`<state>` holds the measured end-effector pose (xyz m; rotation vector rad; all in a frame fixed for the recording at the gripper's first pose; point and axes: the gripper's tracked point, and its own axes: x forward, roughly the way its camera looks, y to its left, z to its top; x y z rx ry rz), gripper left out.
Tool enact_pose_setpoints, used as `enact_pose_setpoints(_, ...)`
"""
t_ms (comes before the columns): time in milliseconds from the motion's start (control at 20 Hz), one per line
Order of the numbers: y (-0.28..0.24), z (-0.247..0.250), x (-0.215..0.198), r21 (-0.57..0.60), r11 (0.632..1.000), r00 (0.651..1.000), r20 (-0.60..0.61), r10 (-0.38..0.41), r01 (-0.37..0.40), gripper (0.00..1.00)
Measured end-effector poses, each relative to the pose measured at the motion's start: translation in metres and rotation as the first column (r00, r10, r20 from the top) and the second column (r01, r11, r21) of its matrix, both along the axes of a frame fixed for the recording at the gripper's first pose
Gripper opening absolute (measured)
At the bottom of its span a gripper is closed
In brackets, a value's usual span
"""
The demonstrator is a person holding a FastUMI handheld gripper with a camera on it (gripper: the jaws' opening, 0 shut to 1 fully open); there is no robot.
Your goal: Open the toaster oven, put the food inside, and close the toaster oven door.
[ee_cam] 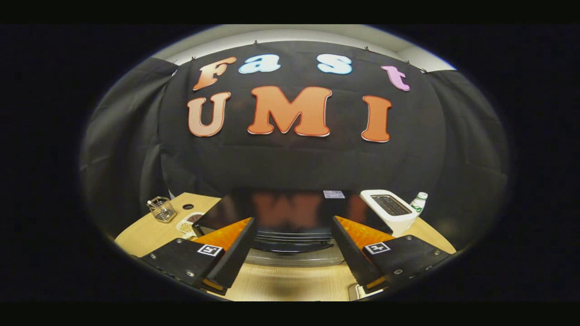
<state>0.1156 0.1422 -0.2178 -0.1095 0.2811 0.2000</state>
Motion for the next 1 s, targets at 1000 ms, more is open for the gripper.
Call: enact_pose_setpoints(1000,0.003,-0.032,-0.003,0.015,0.999,0.996,-0.085,-0.033,0.035,0.99)
